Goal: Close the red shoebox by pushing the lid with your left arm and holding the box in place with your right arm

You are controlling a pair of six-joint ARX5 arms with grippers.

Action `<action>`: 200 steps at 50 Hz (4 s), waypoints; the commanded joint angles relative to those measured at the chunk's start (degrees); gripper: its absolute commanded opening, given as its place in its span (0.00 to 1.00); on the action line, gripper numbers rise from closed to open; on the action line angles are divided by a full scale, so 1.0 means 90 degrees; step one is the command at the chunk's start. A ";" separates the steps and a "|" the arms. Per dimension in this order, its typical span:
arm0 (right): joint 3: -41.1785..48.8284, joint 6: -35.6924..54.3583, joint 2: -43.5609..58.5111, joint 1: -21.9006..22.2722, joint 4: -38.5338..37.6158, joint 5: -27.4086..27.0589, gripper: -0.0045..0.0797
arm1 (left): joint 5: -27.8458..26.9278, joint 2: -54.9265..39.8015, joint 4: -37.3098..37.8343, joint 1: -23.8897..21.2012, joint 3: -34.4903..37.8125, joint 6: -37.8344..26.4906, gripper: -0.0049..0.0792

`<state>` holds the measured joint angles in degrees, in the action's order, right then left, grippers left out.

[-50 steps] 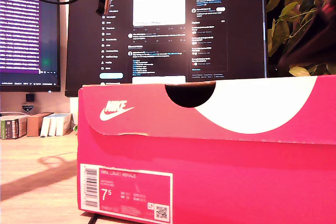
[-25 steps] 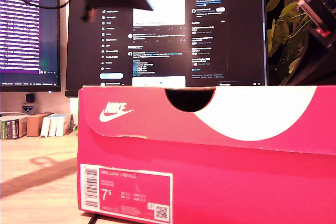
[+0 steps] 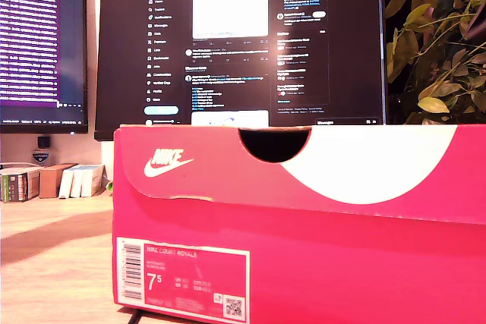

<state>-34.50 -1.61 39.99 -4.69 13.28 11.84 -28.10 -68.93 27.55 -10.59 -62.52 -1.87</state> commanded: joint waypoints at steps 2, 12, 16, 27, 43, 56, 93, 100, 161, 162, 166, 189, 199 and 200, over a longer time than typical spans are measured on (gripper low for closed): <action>0.0085 0.0000 -0.0032 0.0068 -0.0017 -0.0036 0.04 | 0.0041 0.0270 -0.0274 0.0165 0.0398 0.0041 0.04; 0.0168 -0.0151 -0.0117 0.0078 0.0036 -0.0148 0.04 | 0.0442 0.0998 -0.0612 0.0408 0.1192 0.0211 0.04; 0.0277 -0.0155 -0.0236 0.0078 0.0041 -0.0316 0.04 | 0.0542 0.1282 -0.0692 0.0498 0.1477 0.0226 0.04; 0.0709 -0.0301 -0.0814 0.0080 0.0100 -0.0549 0.04 | 0.0845 0.1928 -0.0823 0.0697 0.1931 0.0284 0.04; 0.1246 -0.0469 -0.1991 0.0078 0.0078 -0.1243 0.04 | 0.1256 0.2866 -0.1464 0.0789 0.2681 0.0532 0.04; 0.1549 -0.0646 -0.2747 0.0075 0.0189 -0.1639 0.04 | 0.1800 0.3670 -0.1926 0.0789 0.3487 0.0544 0.04; 0.2633 -0.0605 -0.4257 -0.0017 -0.0017 -0.1824 0.04 | 0.2518 0.4767 -0.3405 0.0784 0.5372 0.0872 0.04; 0.2861 -0.0597 -0.4301 -0.0019 -0.0119 -0.1826 0.04 | 0.2531 0.4969 -0.3602 0.0784 0.5673 0.0872 0.04; 0.3808 -0.0330 -0.4432 -0.0240 -0.0393 -0.1656 0.04 | 0.2742 0.7737 -0.2239 0.0704 0.7106 0.1229 0.04; 0.3808 -0.0333 -0.4432 -0.0238 -0.0393 -0.1659 0.04 | 0.2742 0.7737 -0.2217 0.0704 0.7106 0.1229 0.04; 0.3806 -0.0355 -0.4432 -0.0240 -0.0410 -0.1656 0.04 | 0.2744 0.7737 -0.2096 0.0704 0.7103 0.1236 0.04; 0.3806 -0.0364 -0.4432 -0.0238 -0.0403 -0.1695 0.04 | 0.2747 0.7737 -0.1756 0.0704 0.7101 0.1224 0.04; 0.3806 -0.0364 -0.4432 -0.0238 -0.0403 -0.1695 0.04 | 0.2747 0.7737 -0.1756 0.0704 0.7101 0.1224 0.04; 0.3806 -0.0364 -0.4432 -0.0238 -0.0403 -0.1695 0.04 | 0.2744 0.7737 -0.1756 0.0704 0.7101 0.1224 0.04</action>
<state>-1.08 -4.82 0.47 -6.52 10.15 -3.42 -3.29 0.23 10.74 -4.05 -0.34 9.04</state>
